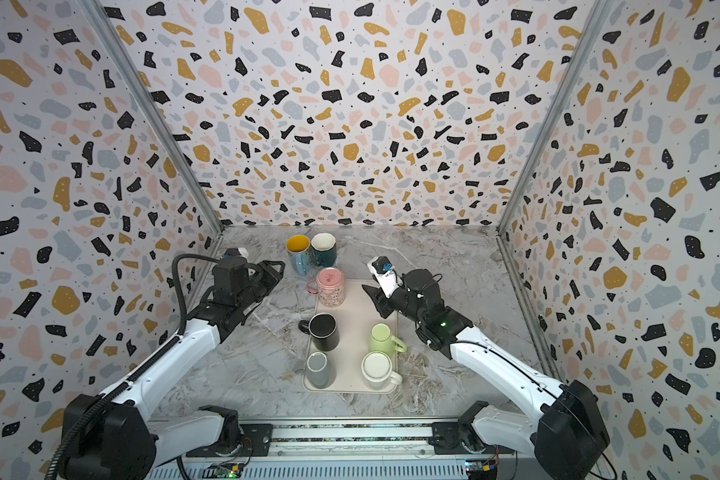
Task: Turn the mug right side up
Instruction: 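Rotate the left gripper and close it on the upside-down pink mug's handle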
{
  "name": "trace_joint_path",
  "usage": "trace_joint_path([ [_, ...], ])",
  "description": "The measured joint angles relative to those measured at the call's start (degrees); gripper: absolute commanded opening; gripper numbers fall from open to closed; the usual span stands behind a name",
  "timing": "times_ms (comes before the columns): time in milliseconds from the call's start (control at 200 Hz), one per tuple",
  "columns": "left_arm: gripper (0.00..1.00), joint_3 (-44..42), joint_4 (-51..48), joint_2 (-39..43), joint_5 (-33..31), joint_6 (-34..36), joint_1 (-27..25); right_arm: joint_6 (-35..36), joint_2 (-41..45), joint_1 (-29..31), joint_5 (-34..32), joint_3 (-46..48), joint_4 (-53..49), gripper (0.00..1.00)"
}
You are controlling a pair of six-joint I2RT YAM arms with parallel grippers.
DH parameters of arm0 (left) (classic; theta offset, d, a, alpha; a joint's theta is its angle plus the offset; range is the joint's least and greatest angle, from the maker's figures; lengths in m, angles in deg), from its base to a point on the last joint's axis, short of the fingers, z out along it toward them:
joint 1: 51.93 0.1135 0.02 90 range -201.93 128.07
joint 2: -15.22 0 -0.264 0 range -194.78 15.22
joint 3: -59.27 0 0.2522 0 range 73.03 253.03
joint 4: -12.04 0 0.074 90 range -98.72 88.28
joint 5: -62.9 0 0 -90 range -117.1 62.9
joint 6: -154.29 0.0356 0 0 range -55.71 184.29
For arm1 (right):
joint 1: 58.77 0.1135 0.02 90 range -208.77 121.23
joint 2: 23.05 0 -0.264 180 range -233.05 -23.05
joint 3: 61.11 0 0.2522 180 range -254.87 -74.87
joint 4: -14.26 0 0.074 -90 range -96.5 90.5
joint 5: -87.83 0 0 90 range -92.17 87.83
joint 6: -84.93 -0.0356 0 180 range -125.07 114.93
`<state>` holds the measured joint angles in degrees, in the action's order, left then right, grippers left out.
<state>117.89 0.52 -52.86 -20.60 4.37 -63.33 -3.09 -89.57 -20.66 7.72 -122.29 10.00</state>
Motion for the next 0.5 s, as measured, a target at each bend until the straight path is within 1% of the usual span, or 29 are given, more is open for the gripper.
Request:
trace_joint_path([
  [100,0.43,-3.69,2.25,-0.59,3.45,-7.72,0.13,-0.44,-0.35,-0.02,0.00,0.00,0.20,0.41],
  [230,0.43,-5.97,4.59,-2.54,7.85,-15.47,0.02,-0.68,-1.11,-0.02,-0.02,0.02,0.31,0.42],
  [501,0.43,-7.43,10.03,-4.02,11.39,-28.50,-0.33,-1.14,-2.58,0.00,-0.04,0.00,1.20,0.42],
])
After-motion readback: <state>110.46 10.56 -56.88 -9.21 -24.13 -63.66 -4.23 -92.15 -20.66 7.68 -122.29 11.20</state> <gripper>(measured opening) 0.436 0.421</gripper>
